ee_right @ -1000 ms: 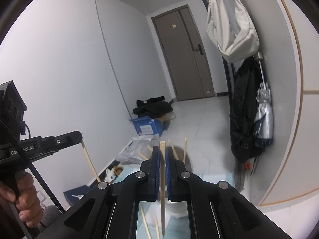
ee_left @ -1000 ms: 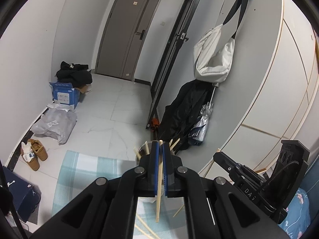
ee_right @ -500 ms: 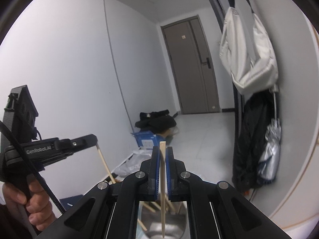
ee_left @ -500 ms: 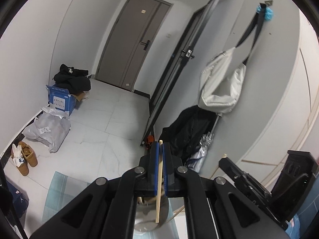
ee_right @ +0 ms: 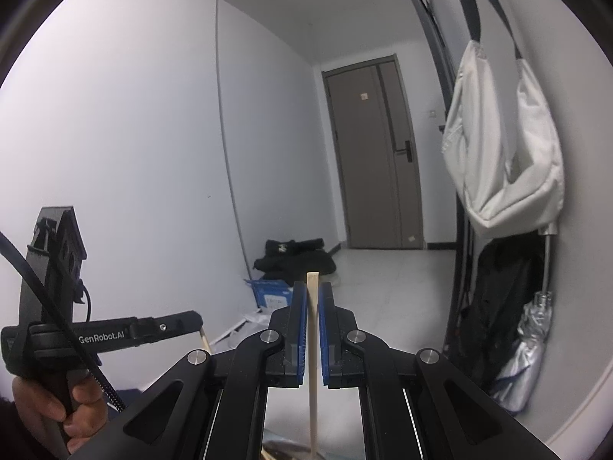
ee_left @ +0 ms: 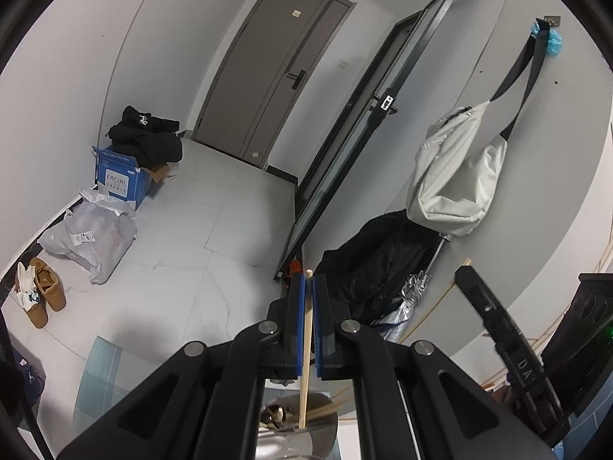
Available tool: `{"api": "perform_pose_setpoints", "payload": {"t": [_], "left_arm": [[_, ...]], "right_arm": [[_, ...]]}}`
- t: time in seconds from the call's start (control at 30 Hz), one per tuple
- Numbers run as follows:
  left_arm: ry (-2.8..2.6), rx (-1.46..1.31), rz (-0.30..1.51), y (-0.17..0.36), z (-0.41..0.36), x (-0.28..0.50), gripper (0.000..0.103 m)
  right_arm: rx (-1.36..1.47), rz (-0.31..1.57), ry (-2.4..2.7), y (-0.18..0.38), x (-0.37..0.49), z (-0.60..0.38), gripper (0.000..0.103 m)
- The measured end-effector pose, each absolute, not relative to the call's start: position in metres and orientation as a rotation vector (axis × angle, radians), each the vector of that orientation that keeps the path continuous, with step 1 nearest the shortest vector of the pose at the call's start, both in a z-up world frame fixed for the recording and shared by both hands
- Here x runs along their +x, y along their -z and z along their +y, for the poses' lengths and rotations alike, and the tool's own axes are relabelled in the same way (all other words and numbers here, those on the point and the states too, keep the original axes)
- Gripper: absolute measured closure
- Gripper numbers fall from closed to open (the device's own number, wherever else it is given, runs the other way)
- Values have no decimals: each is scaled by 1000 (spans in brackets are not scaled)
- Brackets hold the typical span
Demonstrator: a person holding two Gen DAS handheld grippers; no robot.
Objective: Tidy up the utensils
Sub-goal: 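Lift the held chopsticks with both tools up over the white holder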
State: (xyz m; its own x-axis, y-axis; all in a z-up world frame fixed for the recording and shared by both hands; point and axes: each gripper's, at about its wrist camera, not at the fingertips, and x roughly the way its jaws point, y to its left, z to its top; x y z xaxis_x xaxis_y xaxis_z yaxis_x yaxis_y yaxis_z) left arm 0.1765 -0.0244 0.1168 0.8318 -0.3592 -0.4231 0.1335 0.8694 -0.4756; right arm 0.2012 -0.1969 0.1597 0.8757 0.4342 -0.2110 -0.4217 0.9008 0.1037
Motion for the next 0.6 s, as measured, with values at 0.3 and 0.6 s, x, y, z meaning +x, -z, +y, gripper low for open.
{"api": "perform_pose_setpoints", "payload": {"t": [0.3, 0.6], "left_arm": [[285, -448, 536, -98, -28, 186, 103], [285, -389, 520, -87, -35, 184, 103]], "right_arm": [[61, 270, -499, -129, 217, -191, 98], [-3, 285, -534, -103, 217, -187, 98]]}}
